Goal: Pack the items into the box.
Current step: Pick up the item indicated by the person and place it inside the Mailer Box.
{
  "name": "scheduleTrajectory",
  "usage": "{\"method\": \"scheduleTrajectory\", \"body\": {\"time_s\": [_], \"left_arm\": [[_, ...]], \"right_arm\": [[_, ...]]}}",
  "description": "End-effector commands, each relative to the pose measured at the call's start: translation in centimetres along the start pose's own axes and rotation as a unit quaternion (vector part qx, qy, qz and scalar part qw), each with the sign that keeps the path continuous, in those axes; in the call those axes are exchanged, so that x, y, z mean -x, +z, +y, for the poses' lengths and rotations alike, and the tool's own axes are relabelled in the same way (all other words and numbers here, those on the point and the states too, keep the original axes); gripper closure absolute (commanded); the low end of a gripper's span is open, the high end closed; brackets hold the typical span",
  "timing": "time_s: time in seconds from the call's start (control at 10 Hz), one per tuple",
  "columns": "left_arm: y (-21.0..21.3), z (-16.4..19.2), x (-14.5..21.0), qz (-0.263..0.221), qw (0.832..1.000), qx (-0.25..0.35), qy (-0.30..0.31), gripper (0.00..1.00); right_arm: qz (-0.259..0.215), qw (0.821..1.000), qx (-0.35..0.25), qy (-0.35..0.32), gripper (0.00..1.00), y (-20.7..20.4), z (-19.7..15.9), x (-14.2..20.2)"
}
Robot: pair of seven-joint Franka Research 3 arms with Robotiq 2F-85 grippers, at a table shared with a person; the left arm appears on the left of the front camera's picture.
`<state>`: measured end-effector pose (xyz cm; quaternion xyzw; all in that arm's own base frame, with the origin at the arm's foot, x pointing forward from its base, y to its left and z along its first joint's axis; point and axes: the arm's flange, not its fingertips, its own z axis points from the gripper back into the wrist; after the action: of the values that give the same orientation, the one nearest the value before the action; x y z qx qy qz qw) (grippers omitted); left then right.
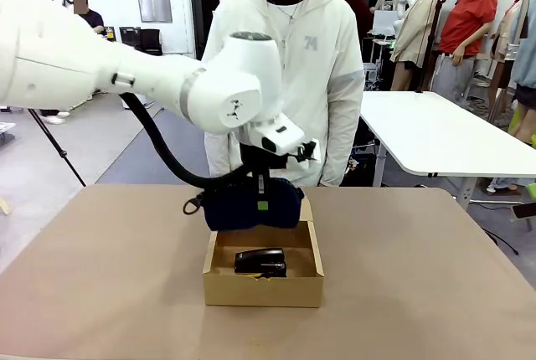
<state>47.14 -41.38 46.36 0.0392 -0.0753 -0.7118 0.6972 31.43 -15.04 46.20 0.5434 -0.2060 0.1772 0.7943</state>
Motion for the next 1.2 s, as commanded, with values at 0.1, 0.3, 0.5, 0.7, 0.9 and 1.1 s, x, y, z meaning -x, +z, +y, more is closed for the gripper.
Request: {"method": "scheduleTrajectory", "body": {"time_s": [0.1, 0.3, 0.5, 0.7, 0.9, 1.1], "left_arm": [[-3.4, -0.3, -2.1, -0.032, 0.998, 0.044, 0.033, 1.0], [-5.6, -0.7, -2.7, -0.017, 0.999, 0.021, 0.031, 1.0], [-8.3, -1.0, -3.3, -0.036, 0.999, 0.028, 0.026, 1.0], [-10.3, -0.8, -3.5, -0.044, 0.996, 0.066, 0.032, 1.0], [-11.8, -0.5, -3.5, -0.014, 0.995, 0.093, 0.027, 1.0], [-12.9, -0.8, -3.4, 0.016, 0.995, 0.101, 0.015, 1.0]], "right_arm": [[0.007, 1.0, -0.001, 0.001, 0.0, 0.2, 0.3, 0.0], [0.007, 1.0, -0.001, 0.001, 0.0, 0.2, 0.3, 0.0], [0.007, 1.0, -0.001, 0.001, 0.0, 0.2, 0.3, 0.0], [0.007, 1.0, -0.001, 0.001, 0.0, 0.2, 0.3, 0.0], [0.007, 1.0, -0.001, 0.001, 0.0, 0.2, 0.3, 0.0], [0.007, 1.0, -0.001, 0.001, 0.0, 0.2, 0.3, 0.0]]}}
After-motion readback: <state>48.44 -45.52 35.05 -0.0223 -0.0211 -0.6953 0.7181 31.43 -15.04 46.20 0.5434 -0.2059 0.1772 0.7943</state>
